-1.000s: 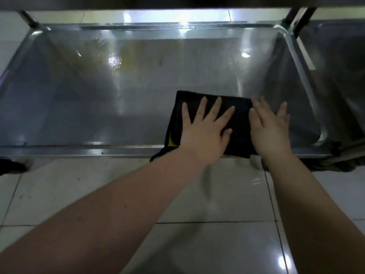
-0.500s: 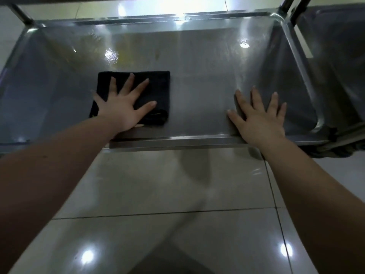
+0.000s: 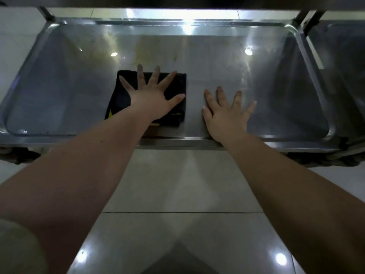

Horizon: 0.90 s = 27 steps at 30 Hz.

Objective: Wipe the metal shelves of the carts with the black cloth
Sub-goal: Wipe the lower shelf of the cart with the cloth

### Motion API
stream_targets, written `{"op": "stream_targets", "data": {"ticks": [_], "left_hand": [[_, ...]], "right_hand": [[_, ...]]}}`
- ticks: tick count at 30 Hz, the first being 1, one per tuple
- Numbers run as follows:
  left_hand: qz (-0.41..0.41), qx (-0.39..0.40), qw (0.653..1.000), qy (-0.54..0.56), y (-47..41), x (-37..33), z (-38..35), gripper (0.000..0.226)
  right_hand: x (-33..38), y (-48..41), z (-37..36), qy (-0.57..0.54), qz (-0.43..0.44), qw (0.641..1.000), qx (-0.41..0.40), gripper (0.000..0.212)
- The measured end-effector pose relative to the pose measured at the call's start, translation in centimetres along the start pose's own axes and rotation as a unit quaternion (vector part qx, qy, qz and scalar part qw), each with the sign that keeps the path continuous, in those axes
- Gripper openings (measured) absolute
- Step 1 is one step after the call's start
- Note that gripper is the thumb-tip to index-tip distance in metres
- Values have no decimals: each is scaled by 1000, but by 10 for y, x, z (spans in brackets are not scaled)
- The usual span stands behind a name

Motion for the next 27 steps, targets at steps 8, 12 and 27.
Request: {"op": "stream_targets", "data": {"ticks": [8,12,27], "left_hand": [[-9,40,999,19,24,2,-13,82],[-37,40,998,12,58,-26,-23,81],[42,35,998,36,38,60,-12,94]], "right_hand": [[-4,-2,-2,0,-4,1000,1,56],[-3,-3,-3,-3,-5,1000,-7,55],[-5,-1,-3,-8,1,1000,4,59]]}}
Point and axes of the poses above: each hand's wrist, its own y-axis away from the middle knuckle, its own z-axis out of the back of the hand, x = y × z, the point moved 4 cm from there along -y, towards the middle knuckle, and after that the axes turned 1 degree about -z, right-handed, at the moved point
